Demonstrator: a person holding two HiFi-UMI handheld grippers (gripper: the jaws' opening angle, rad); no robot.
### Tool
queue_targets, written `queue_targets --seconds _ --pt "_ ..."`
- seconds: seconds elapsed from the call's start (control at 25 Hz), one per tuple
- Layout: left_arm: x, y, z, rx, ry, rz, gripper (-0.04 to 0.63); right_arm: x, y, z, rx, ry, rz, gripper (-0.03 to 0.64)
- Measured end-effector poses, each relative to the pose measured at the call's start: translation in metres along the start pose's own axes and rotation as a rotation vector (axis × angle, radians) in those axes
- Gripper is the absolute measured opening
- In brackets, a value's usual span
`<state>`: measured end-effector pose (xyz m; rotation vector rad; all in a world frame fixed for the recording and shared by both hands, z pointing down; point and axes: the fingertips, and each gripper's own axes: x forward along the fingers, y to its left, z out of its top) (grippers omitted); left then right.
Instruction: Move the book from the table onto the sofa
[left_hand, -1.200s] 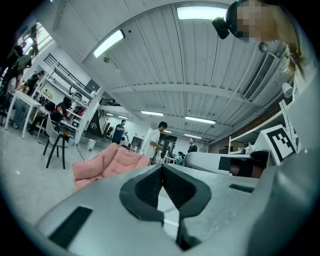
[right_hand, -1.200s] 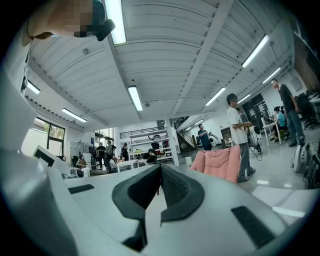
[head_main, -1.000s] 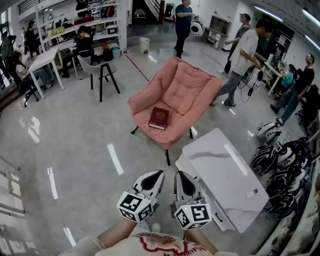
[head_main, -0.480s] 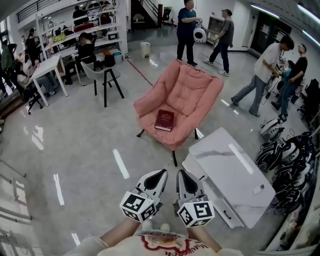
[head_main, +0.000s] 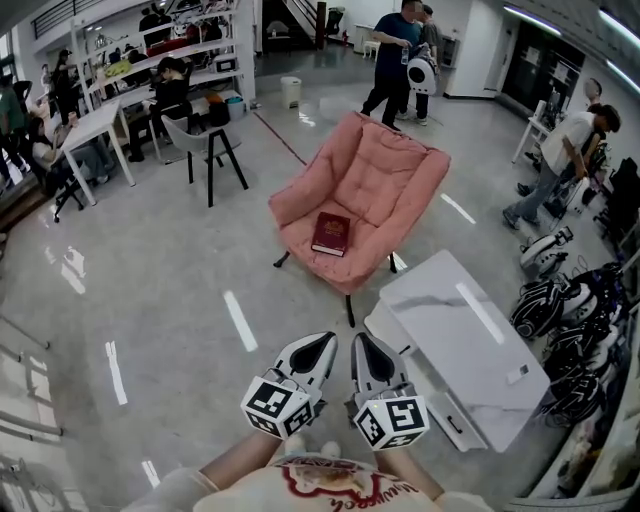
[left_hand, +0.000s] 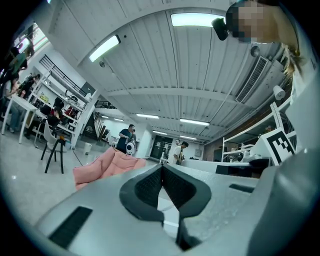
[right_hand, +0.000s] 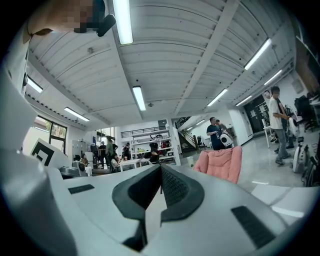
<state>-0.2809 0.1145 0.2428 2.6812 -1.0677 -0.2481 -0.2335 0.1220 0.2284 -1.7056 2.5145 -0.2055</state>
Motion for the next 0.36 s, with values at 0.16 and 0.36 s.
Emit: queue_targets --seconds 0.16,0.36 --pt "0.0019 0.0029 0.0001 0.003 0.001 -0.003 0.005 0.0035 0.0020 -0.0004 -0.004 -0.004 0.006 0.000" --pt "0.0000 0.0097 0.0074 0.004 -0.004 -0.001 0.005 0.0098 0.0089 0.0033 -0.011 -0.001 0.008 0.000"
